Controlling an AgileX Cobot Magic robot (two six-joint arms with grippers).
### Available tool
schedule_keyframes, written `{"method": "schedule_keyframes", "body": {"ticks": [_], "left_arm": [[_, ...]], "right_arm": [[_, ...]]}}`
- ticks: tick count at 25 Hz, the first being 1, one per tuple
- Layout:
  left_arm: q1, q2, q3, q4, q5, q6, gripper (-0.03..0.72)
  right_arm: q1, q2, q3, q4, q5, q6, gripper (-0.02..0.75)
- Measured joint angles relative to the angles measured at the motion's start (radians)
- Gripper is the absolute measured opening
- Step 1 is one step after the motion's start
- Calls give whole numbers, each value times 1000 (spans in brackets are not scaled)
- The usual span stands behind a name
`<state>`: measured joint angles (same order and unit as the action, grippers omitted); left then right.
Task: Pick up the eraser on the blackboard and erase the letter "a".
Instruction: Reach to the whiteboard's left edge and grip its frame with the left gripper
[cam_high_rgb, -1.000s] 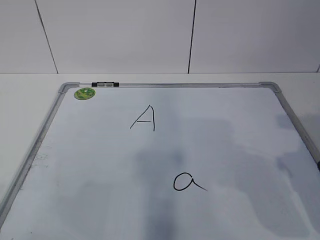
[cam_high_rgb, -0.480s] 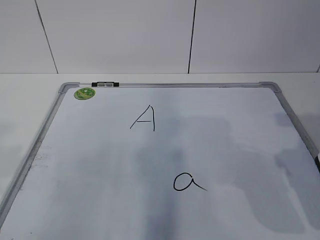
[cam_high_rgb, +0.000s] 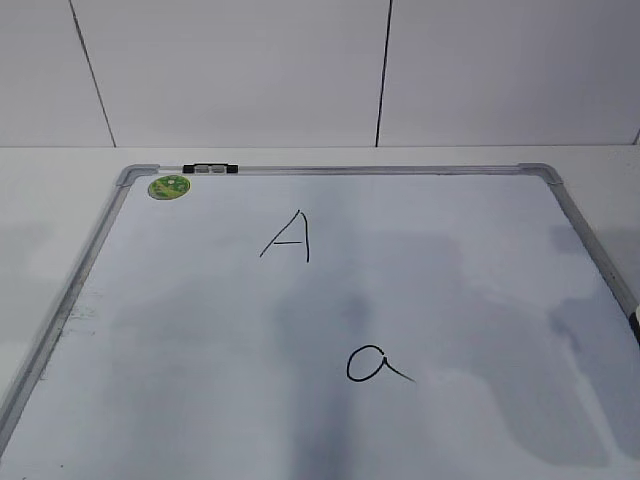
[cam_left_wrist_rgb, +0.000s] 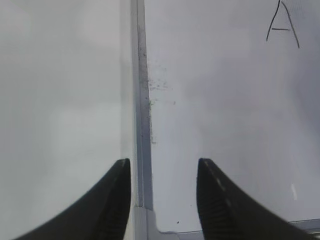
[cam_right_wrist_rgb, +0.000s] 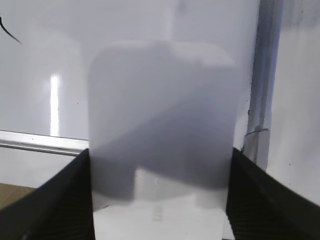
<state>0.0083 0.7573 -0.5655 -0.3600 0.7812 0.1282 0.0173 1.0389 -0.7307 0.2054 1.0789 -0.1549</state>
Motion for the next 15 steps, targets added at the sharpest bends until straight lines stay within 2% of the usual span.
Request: {"method": "schedule_keyframes", "body": {"ticks": [4,10,15], "left_arm": [[0,105,-53,-10,-4,36,333],[0,280,-180,-13,-9,45,423],[0,421,-261,-14,45,48,445]], "right_arm": [[0,0,0,0,0,0,573],[0,0,0,0,0,-1,573],[0,0,0,0,-1,-1,573]]}}
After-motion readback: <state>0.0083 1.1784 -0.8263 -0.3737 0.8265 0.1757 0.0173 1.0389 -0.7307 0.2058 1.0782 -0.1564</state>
